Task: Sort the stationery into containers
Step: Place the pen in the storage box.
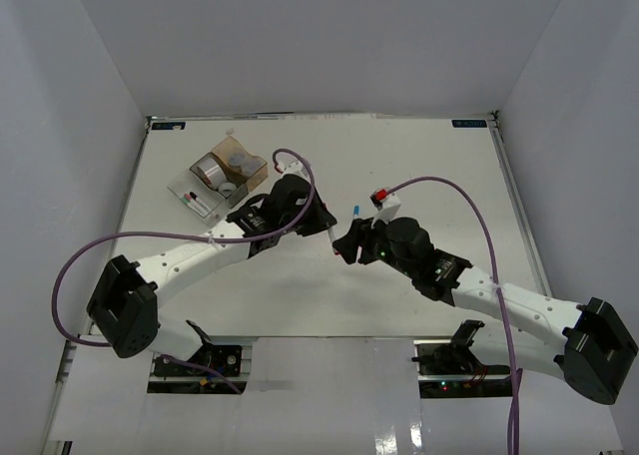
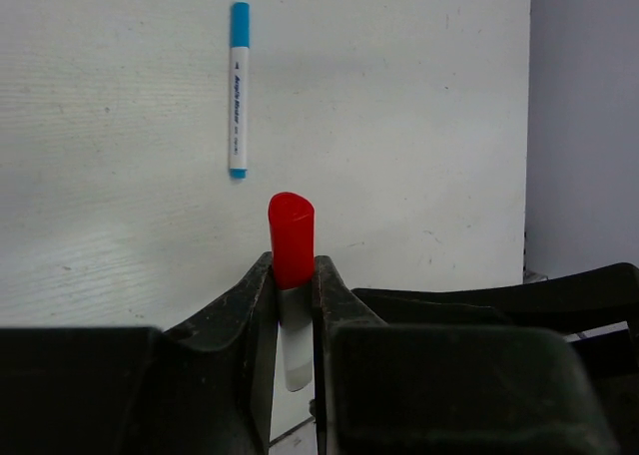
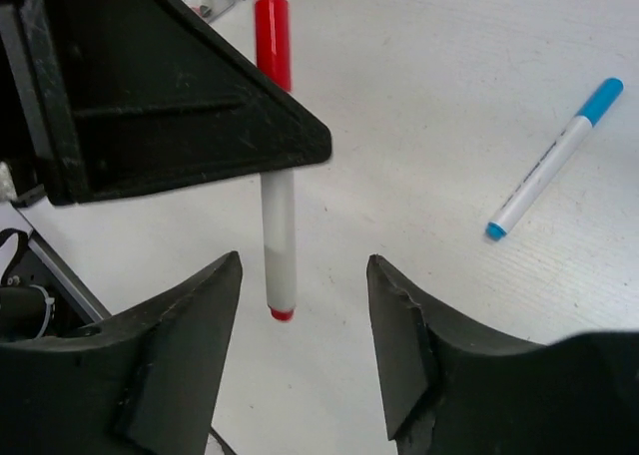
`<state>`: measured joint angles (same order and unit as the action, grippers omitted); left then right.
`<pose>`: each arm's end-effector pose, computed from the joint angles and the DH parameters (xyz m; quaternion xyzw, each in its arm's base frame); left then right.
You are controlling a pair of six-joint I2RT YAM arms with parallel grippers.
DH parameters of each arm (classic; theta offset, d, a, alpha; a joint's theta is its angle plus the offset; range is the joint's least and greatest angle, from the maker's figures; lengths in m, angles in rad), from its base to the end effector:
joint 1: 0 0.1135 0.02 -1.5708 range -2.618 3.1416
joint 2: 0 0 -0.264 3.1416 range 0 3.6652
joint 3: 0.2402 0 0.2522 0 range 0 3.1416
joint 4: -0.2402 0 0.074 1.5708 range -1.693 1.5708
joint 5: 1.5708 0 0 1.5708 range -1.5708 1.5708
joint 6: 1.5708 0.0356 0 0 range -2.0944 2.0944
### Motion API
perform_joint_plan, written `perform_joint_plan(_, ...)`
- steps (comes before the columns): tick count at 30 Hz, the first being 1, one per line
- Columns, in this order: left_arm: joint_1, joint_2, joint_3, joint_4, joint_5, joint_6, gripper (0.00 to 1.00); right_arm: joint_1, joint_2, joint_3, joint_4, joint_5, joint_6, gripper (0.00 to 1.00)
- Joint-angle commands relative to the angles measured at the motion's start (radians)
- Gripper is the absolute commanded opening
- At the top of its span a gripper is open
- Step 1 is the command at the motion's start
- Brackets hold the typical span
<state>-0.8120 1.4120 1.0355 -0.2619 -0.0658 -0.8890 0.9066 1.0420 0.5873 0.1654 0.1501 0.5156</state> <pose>0.2192 -0.2277 0.2746 -0.0491 0.8916 -0.3183 0.3184 0.1508 0.1840 0.2566 -0.1113 0.7929 0.3435 0.4909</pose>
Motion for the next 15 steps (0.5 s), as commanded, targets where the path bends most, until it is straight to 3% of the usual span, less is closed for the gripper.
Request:
perform_joint_plan(1,0.074,-0.021,0.037,-0.06,-0.034,0.036,0.13,0.006,-0.022,0.003,-0.023,0.051,-0.028,0.63)
perform_joint_plan(4,0.195,-0.047,0.034,-0.109,-0.01,0.085,0.13,0.005,-0.042,-0.007,-0.062,0.086,-0.048,0.84)
perform_joint_plan(9,0.457,-0.11,0.047,-0.198,0.0,0.169,0.13,0.005,-0.054,-0.017,-0.119,0.132,-0.084,0.98)
perform_joint_plan(10,0.496,-0.113,0.055,-0.21,0.006,0.183,0.13,0.005,-0.056,-0.018,-0.128,0.138,-0.088,1.0)
perform_joint_plan(15,0.709,-0.088,0.106,-0.26,0.038,0.278,0.13,0.005,-0.057,-0.037,-0.145,0.158,-0.109,0.9)
